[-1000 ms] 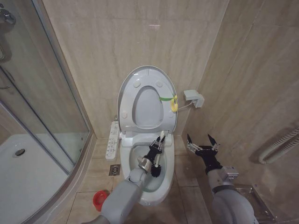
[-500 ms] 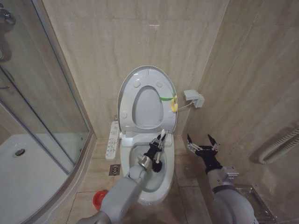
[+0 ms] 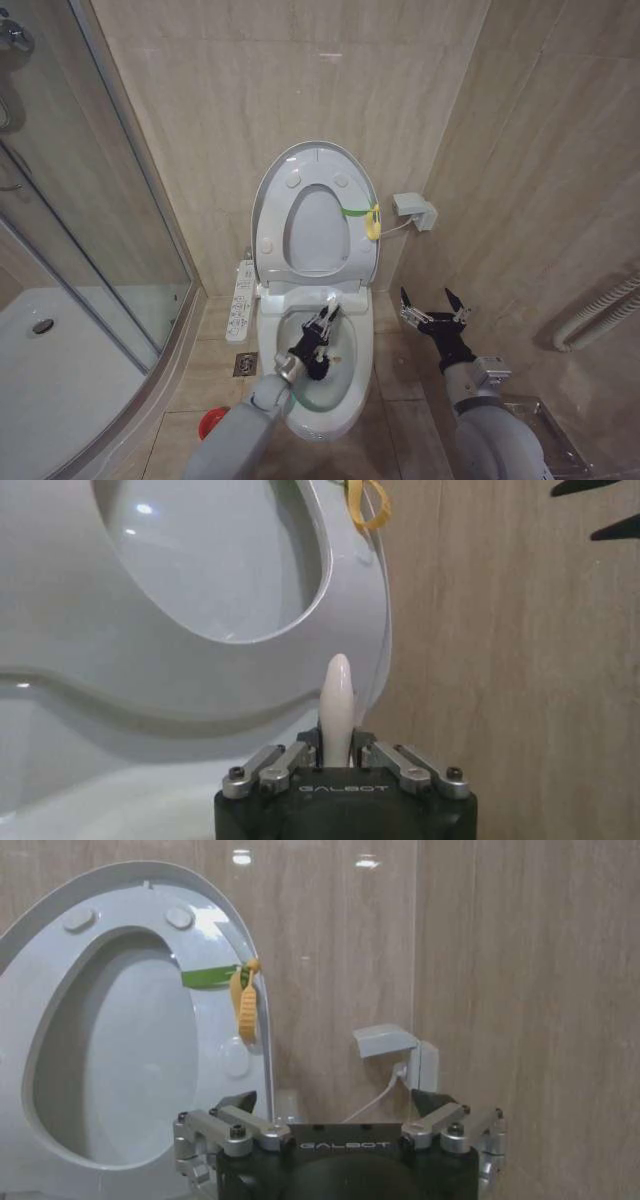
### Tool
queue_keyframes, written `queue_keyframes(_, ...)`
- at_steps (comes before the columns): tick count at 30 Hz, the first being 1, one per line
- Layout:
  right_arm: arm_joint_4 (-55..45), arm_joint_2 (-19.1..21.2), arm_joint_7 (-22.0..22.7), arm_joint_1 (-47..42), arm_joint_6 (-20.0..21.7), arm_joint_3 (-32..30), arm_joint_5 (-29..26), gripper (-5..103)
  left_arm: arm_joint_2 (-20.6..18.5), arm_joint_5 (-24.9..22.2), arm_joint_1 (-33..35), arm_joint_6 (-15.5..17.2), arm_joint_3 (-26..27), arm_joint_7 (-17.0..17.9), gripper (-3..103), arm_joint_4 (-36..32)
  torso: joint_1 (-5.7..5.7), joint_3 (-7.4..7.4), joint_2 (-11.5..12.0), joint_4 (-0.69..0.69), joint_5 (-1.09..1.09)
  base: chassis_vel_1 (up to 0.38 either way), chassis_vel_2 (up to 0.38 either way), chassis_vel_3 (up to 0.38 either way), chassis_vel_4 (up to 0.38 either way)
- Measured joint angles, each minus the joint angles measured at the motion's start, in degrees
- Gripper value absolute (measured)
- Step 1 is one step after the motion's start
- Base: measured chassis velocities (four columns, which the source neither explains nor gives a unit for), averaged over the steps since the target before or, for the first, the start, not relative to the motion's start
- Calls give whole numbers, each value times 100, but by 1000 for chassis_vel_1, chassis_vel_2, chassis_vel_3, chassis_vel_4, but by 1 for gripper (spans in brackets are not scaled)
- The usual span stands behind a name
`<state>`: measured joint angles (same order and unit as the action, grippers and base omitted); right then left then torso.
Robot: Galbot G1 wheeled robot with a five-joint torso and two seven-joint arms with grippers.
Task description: Open the toilet lid, clean the toilet bowl with a toilet brush, close the toilet lid, and flush.
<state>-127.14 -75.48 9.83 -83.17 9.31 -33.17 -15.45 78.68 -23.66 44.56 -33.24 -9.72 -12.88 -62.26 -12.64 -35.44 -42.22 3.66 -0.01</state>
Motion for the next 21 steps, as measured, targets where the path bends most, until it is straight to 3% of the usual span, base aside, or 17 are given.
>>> queue_keyframes(8, 0, 0, 0, 0, 0, 0, 0, 100, -293, -32, 438, 191, -22, 79, 20, -553, 0, 0, 0, 0, 1, 0, 0, 0, 0)
queue_keyframes(21, 0, 0, 0, 0, 0, 0, 0, 100, -420, 75, 721, 315, -173, 80, 20, -654, 1, 0, 0, 0, 2, 0, 0, 0, 0)
